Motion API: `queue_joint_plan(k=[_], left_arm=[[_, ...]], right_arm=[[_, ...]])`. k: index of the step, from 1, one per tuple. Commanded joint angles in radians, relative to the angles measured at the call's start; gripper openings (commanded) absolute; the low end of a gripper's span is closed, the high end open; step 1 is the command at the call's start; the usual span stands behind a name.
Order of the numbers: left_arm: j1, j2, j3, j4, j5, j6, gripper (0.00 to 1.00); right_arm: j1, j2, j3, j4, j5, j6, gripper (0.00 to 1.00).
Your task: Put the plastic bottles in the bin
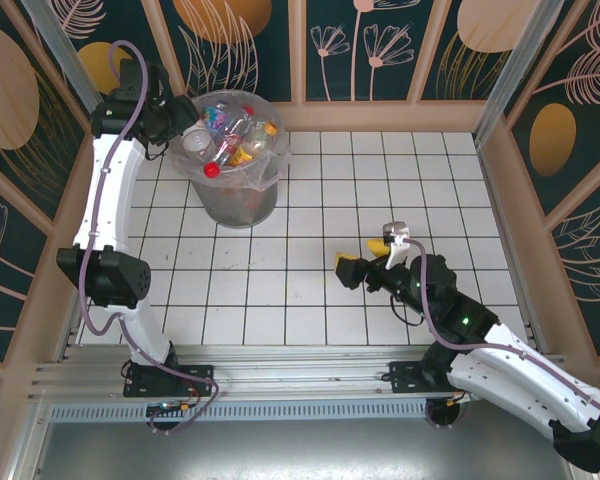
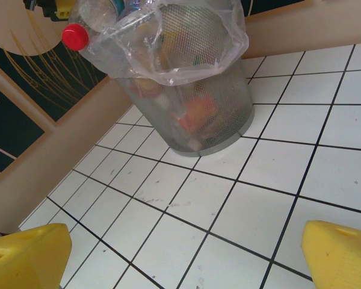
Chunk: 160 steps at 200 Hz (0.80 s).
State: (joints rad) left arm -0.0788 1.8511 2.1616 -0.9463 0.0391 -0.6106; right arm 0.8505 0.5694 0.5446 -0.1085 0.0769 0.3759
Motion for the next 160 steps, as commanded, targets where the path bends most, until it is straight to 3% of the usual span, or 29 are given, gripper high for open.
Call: queue_joint_plan(k=[1,94,160], left_arm=[[0.0,-0.016,-0.038,-0.01,0.028,-0.004,0.58],[-0.019,-0.066,-0.094,0.002,0.091,-0.029,0.54],[-0.061,-0.078,-0.113,0.016,0.121,-0.061,0.58]], right_arm=[[-0.007,0.011,0.003,0.022,-0.007,-0.001,0.99],[-0.007,0.02,-0.002,0.035,-0.015,0.003,0.99],[-0.007,0.019,0.003,0.021,-0.005,0.002,0.99]])
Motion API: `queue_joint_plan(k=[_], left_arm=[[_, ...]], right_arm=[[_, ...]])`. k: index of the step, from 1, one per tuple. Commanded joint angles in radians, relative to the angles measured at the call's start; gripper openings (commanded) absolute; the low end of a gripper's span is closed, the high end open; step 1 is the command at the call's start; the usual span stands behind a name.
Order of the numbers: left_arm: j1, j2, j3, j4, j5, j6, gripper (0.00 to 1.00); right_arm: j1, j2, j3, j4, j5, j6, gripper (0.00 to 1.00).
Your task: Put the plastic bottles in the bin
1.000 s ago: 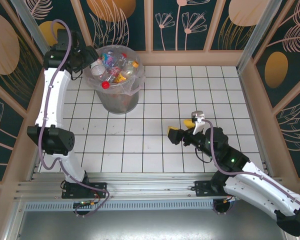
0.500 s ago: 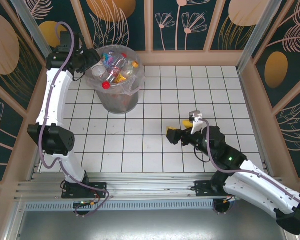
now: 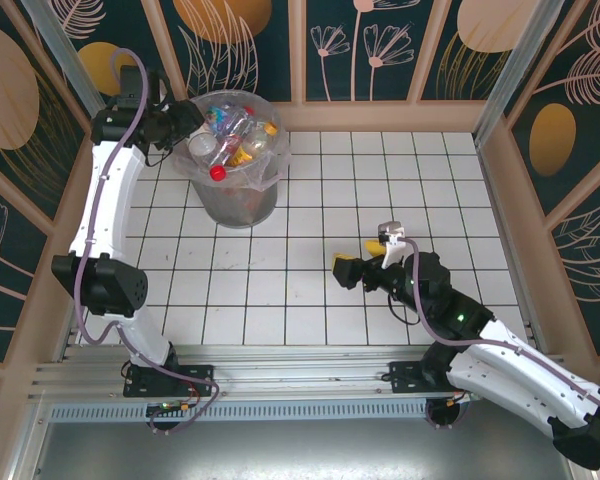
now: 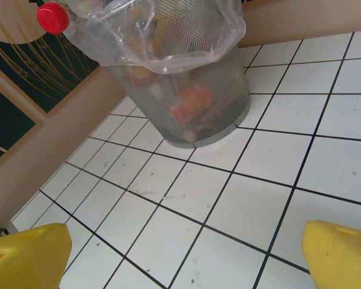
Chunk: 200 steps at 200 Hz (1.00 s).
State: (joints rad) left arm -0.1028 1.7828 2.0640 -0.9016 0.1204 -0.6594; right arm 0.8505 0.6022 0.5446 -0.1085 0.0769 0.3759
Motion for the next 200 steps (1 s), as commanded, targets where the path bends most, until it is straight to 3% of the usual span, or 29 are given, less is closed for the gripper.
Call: queue_joint_plan(k=[1,57,110,168,200], left_arm=[[-0.038,-0.009,-0.014,-0.029,0.04,-0.013,0.58],[-0.038,0.003,0.027,-0.067,-0.039,0.008,0.72],[-0.038,0.016,0.093,-0.103,-0.102,0.042,0.79],[-0.038,0.029,0.154,-0.12,-0.139,0.071,0.98],[-0.038,0.022,0.18,-0.114,-0.163,0.095,0.99]], right_arm=[[-0.007,-0.014,0.003,0.021,-0.006,0.002,0.99],[-0.007,-0.029,0.005,0.007,0.002,-0.006,0.99],[-0.007,-0.036,0.011,-0.006,0.001,-0.005,0.99],[-0.007,-0.048,0.013,-0.016,0.006,-0.001,0.99],[-0.007,-0.048,0.005,-0.005,0.001,-0.002,0.99]])
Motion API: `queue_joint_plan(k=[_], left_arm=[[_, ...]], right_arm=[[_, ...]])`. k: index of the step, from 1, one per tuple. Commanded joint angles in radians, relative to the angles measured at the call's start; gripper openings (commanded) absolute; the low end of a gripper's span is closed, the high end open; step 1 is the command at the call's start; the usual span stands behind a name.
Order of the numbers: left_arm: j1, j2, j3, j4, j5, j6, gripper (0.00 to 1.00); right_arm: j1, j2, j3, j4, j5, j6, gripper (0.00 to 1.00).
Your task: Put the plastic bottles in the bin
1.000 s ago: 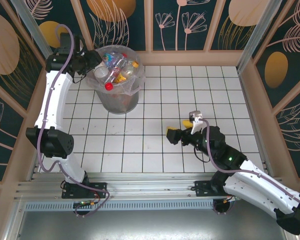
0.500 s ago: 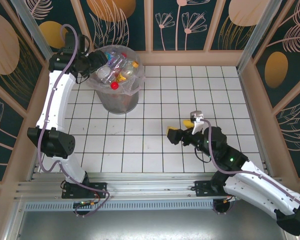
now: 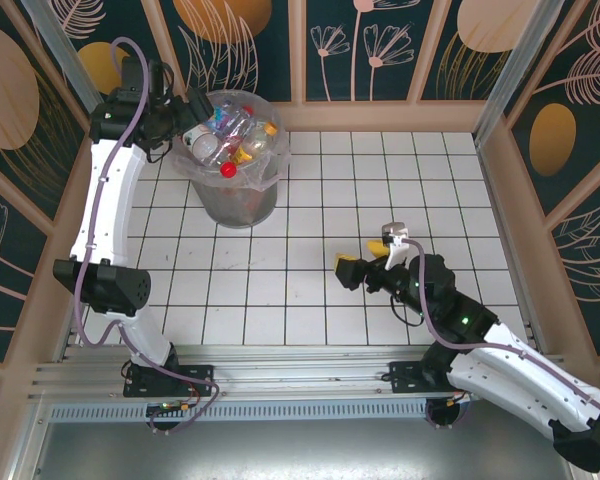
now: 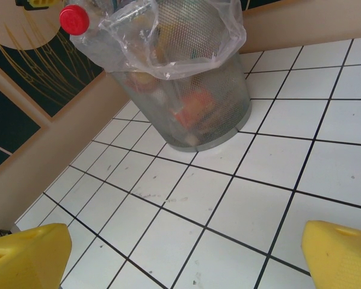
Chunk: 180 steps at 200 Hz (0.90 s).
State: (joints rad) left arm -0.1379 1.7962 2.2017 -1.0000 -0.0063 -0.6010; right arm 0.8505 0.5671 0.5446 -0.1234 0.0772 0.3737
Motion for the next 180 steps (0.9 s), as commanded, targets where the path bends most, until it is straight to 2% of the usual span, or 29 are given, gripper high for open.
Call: queue_joint_plan(k=[1,26,53,68,92,142,180], left_arm=[[-0.003,0.008,0.042,-0.015,-0.036,0.038,0.99],[-0.003,-0.014,0.033,-0.015,-0.043,0.055,0.98],[-0.003,-0.048,-0.038,-0.002,-0.011,0.069,0.98],[-0.004,-0.076,-0.092,0.031,-0.034,0.091,0.98],[-0.003,-0.197,-0.207,0.123,-0.045,0.167,0.99],[-0.003,-0.608,-0.757,0.65,-0.031,0.328,0.99],[-0.003,-0.822,-1.054,0.833,0.022,0.363,0.98]], right_arm=[[-0.007,-0.013,0.005,0.011,0.0,0.001,0.99],[-0.007,-0.009,0.007,0.007,0.001,-0.002,0.99],[-0.007,-0.01,0.009,0.005,0.007,-0.002,0.99],[-0.008,-0.008,0.011,0.005,0.009,-0.002,0.99],[-0.007,0.006,0.021,0.002,0.017,-0.011,0.99],[-0.009,0.045,0.074,0.009,0.16,-0.042,0.99],[-0.014,0.079,0.123,0.006,0.244,-0.084,0.99]])
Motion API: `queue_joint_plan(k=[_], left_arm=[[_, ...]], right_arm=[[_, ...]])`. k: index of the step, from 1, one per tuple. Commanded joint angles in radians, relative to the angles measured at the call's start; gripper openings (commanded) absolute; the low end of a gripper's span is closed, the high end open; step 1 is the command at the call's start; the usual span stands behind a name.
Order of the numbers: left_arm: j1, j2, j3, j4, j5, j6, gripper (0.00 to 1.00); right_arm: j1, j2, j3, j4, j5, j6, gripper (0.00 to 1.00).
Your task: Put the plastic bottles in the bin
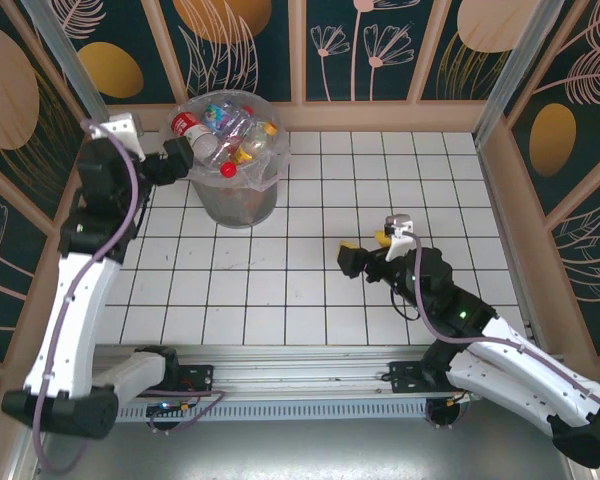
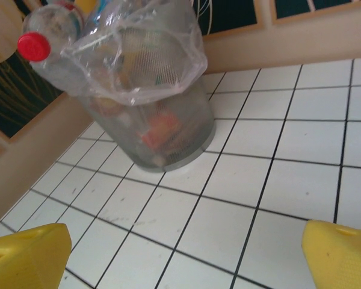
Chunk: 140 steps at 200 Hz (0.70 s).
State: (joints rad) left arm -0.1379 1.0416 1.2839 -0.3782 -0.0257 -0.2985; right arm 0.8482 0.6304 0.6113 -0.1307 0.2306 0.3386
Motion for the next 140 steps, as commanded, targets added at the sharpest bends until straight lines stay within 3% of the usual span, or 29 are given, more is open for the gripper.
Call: queue_joint_plan(k=[1,40,83,116,140], left_arm=[[-0.003,-0.07,-0.145,0.213,0.043,0.06,0.98],[-0.003,-0.175,-0.365,0.264,0.036,0.025,0.98],[-0.003,-0.287,-0.66,0.433,-0.118,-0.078,0.99],[-0.003,-0.336,-0.841,0.583,-0.15,-0.03,0.98],[-0.003,-0.322,-0.929,0.675,-0.211,0.015,0.98]], right_arm=[[-0.011,0.017,0.057,0.013,0.092,-0.051,0.99],[-0.018,0.013,-0.025,0.169,0.165,-0.161,0.99],[-0.078,0.094,-0.052,0.238,0.185,-0.244,0.99],[-0.172,0.154,-0.108,0.315,0.178,-0.265,0.99],[-0.28,0.185,-0.162,0.404,0.105,-0.287,0.99]])
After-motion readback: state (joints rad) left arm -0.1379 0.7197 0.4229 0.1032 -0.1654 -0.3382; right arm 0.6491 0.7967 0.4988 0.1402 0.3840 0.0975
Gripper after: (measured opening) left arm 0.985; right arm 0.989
